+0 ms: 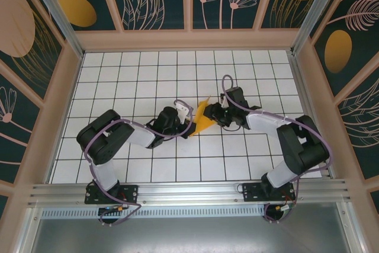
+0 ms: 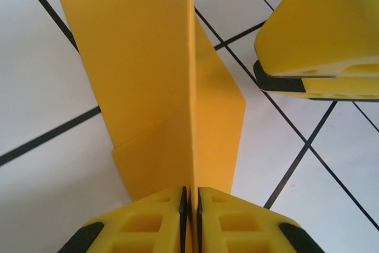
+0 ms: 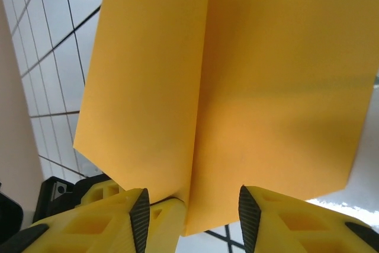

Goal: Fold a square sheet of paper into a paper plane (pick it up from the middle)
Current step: Fourth fold the wing at the center of the table.

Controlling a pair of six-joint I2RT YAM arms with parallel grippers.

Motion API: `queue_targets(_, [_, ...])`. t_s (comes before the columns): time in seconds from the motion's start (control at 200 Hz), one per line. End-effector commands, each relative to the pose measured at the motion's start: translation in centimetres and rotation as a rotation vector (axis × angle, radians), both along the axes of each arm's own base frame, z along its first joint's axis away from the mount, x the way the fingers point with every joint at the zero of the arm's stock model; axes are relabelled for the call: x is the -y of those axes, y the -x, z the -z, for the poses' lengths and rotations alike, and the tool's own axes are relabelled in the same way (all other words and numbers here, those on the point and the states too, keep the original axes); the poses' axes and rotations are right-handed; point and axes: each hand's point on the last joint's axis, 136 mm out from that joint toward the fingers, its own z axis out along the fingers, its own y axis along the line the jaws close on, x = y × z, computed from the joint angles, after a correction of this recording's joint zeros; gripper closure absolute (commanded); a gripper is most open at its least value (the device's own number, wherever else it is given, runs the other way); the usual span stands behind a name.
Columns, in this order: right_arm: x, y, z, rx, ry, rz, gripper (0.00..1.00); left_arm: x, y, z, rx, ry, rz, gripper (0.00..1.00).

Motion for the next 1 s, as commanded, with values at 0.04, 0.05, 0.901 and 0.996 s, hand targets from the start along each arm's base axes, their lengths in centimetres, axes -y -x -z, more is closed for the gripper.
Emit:
queue_targets(0.04, [-0.7,-0.8,-0.7,0.096,-0.003,-0.092,0.56,1.0,0.2,0.3,-0.038,0.005,0.037,0.88])
queue_targets(0.05, [-0.7,-0.8,-0.7,0.097,-0.002,-0.093,0.56,1.0,0.2,0.3,-0.038,0.004,0.039,0.88])
queue_targets(0.901, [0.5,-0.6,1.8,0.064,0.017,-0.082,0.57,2.4,0.3,1.8,-0.182,-0.053,0.074,0.94])
queue_targets(0.996, [0.4,-0.5,2.2,0.053,0.020,-0.086,0.57,2.6,0.3,1.7,-0.206,-0.049,0.074,0.95])
